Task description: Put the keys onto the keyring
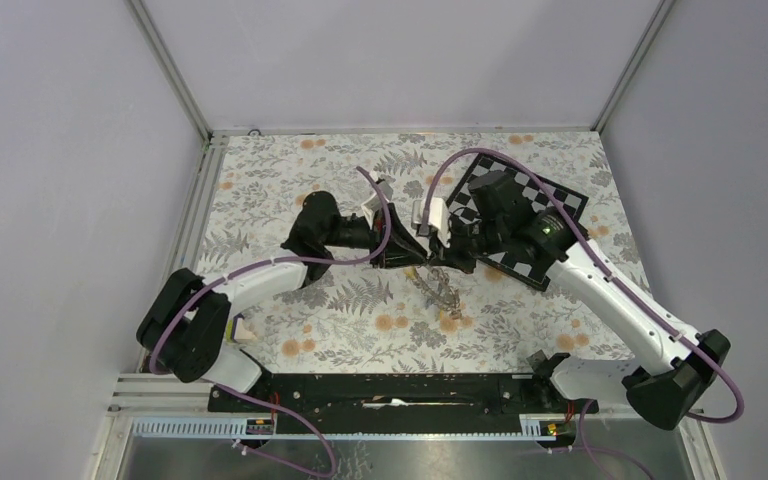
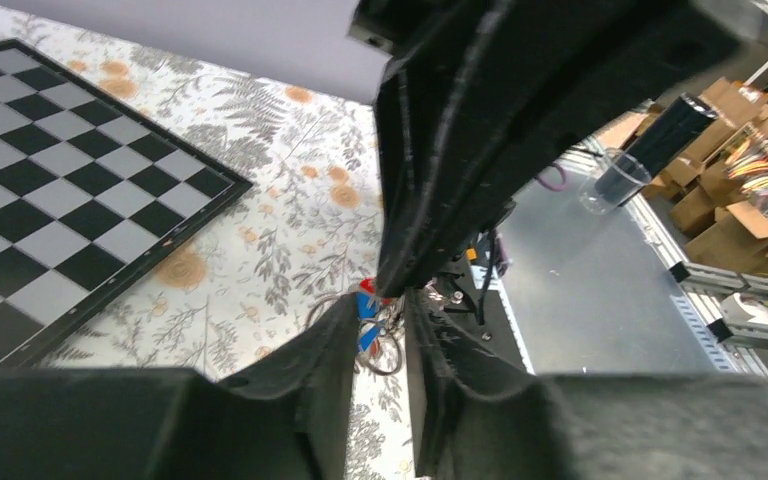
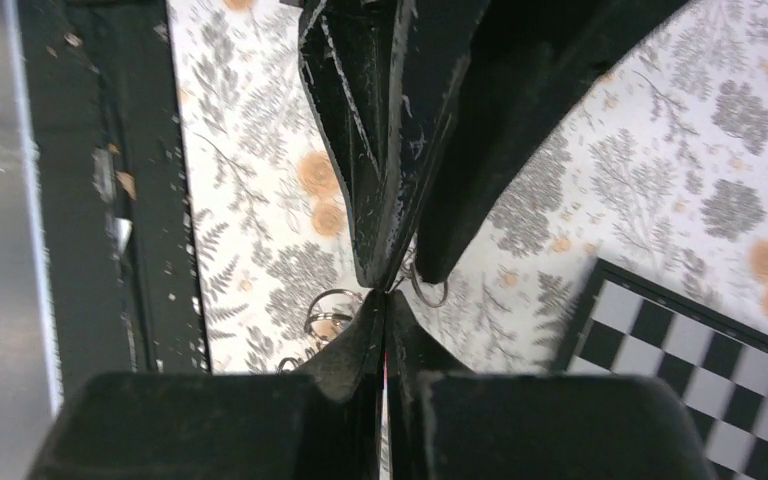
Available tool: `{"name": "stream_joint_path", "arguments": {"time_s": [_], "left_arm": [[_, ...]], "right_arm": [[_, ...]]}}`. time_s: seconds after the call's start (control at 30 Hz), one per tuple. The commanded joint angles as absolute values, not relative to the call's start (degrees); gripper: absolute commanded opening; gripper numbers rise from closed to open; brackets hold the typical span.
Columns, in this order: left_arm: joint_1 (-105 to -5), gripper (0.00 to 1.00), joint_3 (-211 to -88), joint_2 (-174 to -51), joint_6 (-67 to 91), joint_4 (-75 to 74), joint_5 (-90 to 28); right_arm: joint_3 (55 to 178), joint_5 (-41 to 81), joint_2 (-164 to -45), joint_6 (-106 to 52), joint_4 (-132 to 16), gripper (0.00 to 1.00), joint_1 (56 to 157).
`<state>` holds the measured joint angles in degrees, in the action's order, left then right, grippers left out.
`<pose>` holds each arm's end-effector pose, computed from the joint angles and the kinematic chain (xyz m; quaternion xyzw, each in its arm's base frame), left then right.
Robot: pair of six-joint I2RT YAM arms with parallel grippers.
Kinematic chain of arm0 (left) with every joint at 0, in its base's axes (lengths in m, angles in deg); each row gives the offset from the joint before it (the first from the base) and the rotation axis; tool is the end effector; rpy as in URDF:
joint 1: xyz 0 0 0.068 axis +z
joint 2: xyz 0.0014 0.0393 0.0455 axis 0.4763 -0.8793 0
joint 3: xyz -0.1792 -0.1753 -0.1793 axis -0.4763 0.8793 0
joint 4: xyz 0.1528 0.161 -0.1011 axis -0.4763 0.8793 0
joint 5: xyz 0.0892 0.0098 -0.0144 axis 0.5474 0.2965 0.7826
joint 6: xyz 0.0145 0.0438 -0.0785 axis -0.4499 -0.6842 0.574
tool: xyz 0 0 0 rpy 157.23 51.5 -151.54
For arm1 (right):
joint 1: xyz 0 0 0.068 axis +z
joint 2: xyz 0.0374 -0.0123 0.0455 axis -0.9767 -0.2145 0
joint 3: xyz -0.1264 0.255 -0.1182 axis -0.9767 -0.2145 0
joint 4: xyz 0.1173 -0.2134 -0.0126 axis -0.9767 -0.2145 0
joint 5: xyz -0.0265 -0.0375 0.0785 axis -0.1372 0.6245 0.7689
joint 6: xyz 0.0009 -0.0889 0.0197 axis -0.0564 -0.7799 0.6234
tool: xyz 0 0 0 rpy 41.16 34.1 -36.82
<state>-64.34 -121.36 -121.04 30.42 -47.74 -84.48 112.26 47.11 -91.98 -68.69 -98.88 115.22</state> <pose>0.2118 -0.2419 0.3312 0.4175 0.5351 -0.6358 0.3676 0.1662 0.1859 0.3741 -0.6127 0.6195 0.2751 0.4064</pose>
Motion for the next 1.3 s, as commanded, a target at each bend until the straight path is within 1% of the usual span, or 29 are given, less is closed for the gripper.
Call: {"name": "stream_joint_path", "arguments": {"time_s": [0.0,0.07,0.13,0.27,0.5,0.63,0.73,0.83,0.9,1.0,1.13,1.27], "left_arm": [[-62.7,0.34,-128.0,-118.9,10.0,-26.6,-83.3],[-61.6,0.41,-129.4,-118.6,6.2,-21.3,-82.8],[-60.6,0.54,-130.5,-118.3,2.6,-17.4,-82.7],[-58.9,0.63,-132.2,-117.4,-5.0,-10.4,-82.3],[-58.1,0.72,-135.5,-117.2,-17.3,0.2,-83.4],[-58.2,0.74,-136.6,-117.5,-17.2,0.5,-85.7],[-58.2,0.72,-137.3,-117.6,-16.0,0.4,-88.5],[-59.2,0.61,-136.6,-117.8,-11.3,-3.6,-92.0],[-60.2,0.51,-135.3,-117.9,-6.6,-8.5,-93.3],[-60.9,0.42,-133.9,-117.9,1.3,-16.1,-94.3],[-61.4,0.4,-132.6,-117.3,7.9,-21.9,-94.8],[-61.7,0.38,-132.2,-116.9,7.4,-21.6,-94.0]], "right_arm": [[122.7,32.0,-94.2,-78.1,-108.0,0.0,120.7],[125.7,27.7,-95.6,-81.2,-110.9,0.0,122.8],[127.0,22.8,-96.7,-84.0,-112.5,0.0,125.2],[128.2,10.3,-99.4,-88.5,-114.7,0.0,130.3],[130.1,-3.2,-102.5,-93.6,-116.2,0.0,134.0],[131.4,0.0,-102.6,-92.8,-116.3,0.0,134.1],[131.0,1.9,-102.4,-91.4,-116.3,0.0,134.1],[130.4,5.5,-101.6,-88.6,-114.9,0.0,134.1],[130.0,8.4,-101.0,-86.6,-113.7,0.0,133.9],[129.5,11.3,-101.0,-83.2,-112.9,0.0,133.3],[128.5,15.1,-100.4,-79.6,-111.3,0.0,131.1],[128.5,21.3,-99.8,-77.1,-110.9,0.0,127.9]]}}
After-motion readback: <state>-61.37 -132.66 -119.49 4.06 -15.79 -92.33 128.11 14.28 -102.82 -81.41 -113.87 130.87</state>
